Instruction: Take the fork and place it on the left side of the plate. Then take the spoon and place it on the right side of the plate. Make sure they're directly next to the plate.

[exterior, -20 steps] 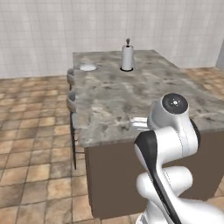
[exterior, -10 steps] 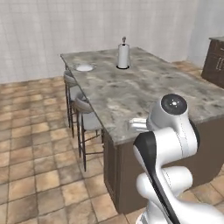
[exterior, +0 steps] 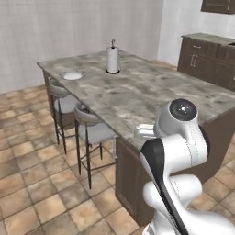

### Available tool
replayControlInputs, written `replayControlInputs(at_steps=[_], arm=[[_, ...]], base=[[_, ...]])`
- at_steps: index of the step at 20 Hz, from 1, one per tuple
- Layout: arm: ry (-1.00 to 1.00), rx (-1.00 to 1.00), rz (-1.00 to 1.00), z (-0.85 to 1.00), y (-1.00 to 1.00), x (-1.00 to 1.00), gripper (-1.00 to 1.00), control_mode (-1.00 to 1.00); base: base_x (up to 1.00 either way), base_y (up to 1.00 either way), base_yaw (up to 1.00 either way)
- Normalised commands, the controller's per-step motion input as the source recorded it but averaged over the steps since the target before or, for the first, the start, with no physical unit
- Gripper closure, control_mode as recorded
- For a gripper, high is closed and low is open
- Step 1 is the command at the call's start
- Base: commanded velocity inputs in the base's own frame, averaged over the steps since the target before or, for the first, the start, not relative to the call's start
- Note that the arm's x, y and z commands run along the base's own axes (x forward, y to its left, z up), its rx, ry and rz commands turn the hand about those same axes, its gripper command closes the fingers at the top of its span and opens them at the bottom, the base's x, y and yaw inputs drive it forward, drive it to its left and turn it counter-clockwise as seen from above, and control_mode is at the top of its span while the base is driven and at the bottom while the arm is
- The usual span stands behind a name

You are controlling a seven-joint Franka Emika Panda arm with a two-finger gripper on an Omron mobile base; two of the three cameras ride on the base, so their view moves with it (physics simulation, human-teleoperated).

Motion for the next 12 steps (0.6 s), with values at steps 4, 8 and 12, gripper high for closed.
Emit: replayControlInputs(at_steps=[4, 8, 12], arm=[[0.0, 0.0, 0.0, 0.0, 0.0, 0.0, 1.0, 1.0], [0.0, 0.0, 0.0, 0.0, 0.0, 0.0, 1.0, 1.0], [0.0, 0.0, 0.0, 0.0, 0.0, 0.0, 1.0, 1.0]], base=[[0.47, 0.89, -0.4], [0.46, 0.9, -0.4], [0.45, 0.91, -0.4]])
